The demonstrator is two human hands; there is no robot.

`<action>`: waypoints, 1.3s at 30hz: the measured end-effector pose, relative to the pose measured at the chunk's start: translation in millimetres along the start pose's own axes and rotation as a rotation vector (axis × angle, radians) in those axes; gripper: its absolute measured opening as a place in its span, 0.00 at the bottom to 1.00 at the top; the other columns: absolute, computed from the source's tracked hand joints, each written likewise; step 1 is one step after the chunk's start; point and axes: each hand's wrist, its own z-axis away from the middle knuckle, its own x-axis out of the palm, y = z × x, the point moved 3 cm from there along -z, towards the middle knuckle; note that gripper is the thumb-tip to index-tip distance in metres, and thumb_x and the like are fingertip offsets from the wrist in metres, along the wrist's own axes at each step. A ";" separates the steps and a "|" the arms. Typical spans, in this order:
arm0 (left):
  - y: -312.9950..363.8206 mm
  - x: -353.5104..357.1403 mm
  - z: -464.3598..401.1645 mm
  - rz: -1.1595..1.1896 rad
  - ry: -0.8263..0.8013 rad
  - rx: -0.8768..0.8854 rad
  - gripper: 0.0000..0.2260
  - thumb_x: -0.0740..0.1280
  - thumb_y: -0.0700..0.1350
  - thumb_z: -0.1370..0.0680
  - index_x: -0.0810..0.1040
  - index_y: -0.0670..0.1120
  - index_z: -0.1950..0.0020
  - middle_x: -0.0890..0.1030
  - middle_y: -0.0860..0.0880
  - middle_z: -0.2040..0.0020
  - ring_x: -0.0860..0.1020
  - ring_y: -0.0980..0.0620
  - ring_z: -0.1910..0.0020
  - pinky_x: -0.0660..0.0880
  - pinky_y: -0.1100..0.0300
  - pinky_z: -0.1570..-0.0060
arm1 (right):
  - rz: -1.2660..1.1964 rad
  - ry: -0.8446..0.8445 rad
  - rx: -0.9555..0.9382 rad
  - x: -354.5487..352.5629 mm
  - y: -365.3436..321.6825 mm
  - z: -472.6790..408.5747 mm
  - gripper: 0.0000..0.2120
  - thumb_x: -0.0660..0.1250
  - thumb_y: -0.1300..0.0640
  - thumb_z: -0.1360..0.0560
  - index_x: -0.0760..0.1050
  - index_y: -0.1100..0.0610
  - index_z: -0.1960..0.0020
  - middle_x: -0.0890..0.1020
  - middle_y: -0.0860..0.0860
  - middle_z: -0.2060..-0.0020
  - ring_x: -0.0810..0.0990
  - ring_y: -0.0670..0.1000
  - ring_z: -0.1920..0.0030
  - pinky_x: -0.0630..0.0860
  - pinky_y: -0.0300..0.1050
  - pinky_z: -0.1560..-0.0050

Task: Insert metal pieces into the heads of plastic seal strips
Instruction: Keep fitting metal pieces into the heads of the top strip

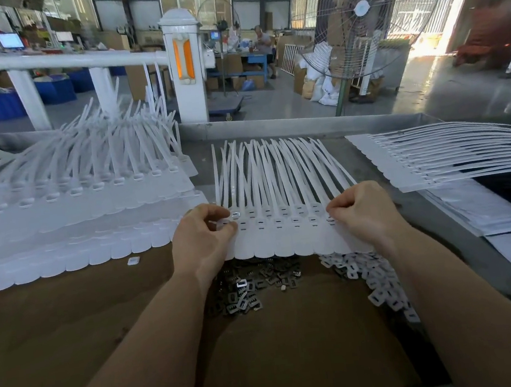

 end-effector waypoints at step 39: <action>1.0 -0.2 1.0 0.030 0.003 0.001 0.06 0.73 0.43 0.28 0.78 0.52 0.56 0.76 0.55 0.62 0.73 0.59 0.61 0.68 0.61 0.56 | 0.266 -0.102 -0.047 -31.9 3.6 57.0 0.05 0.72 0.59 0.30 0.81 0.49 0.61 0.81 0.45 0.61 0.80 0.44 0.59 0.78 0.45 0.50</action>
